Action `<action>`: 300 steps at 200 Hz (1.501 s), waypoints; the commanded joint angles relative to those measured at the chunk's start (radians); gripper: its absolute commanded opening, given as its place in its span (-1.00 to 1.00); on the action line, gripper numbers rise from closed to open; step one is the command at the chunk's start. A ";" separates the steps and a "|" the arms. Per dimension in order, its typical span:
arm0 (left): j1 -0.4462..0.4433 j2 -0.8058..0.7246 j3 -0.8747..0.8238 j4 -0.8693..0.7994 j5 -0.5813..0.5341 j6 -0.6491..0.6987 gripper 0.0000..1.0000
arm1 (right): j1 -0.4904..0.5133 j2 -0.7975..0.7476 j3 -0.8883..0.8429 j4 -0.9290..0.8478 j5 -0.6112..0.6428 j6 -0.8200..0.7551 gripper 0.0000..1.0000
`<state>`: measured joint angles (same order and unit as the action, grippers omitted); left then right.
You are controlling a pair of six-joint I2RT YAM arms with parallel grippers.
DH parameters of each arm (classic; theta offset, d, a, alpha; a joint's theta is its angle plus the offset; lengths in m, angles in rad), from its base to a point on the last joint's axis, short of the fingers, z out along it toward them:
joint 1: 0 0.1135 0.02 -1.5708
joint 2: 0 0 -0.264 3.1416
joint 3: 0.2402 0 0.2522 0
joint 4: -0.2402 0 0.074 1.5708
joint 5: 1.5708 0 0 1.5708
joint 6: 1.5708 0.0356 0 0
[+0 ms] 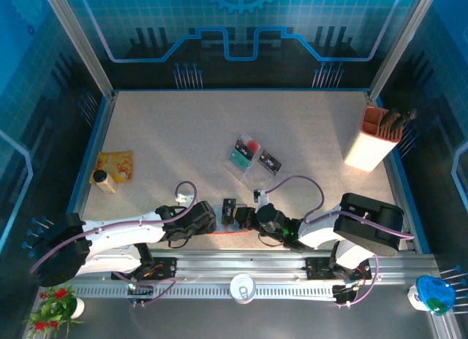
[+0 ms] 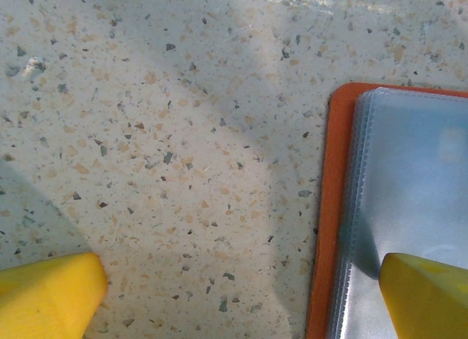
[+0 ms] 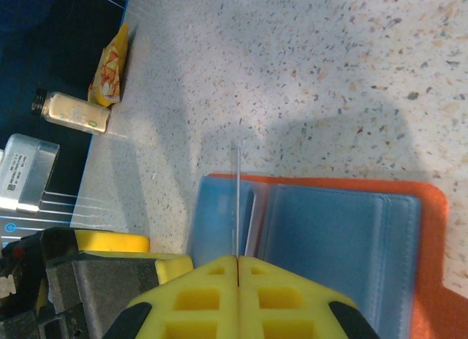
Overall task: Put the credit cards into the card holder
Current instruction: Insert the credit card into the card slot.
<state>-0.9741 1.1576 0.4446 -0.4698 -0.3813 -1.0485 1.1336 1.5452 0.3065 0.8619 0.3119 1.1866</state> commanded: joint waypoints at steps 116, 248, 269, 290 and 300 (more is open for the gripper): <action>0.008 0.025 -0.062 0.010 0.038 -0.017 0.98 | 0.050 0.082 -0.023 0.078 0.047 0.051 -1.00; 0.009 0.020 -0.065 0.008 0.036 -0.015 0.99 | 0.064 0.032 -0.029 -0.057 0.060 0.120 -1.00; 0.011 0.018 -0.064 0.006 0.035 -0.014 0.99 | 0.064 0.026 -0.014 -0.107 0.051 0.131 -1.00; 0.010 0.016 -0.065 0.006 0.036 -0.013 0.99 | 0.064 0.023 0.002 -0.154 0.036 0.138 -1.00; 0.011 0.015 -0.066 0.006 0.035 -0.015 0.98 | 0.062 0.024 0.008 -0.167 0.031 0.140 -1.00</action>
<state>-0.9741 1.1511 0.4412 -0.4667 -0.3817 -1.0485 1.1805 1.5799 0.2924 0.7956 0.3332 1.3064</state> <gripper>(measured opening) 0.992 0.063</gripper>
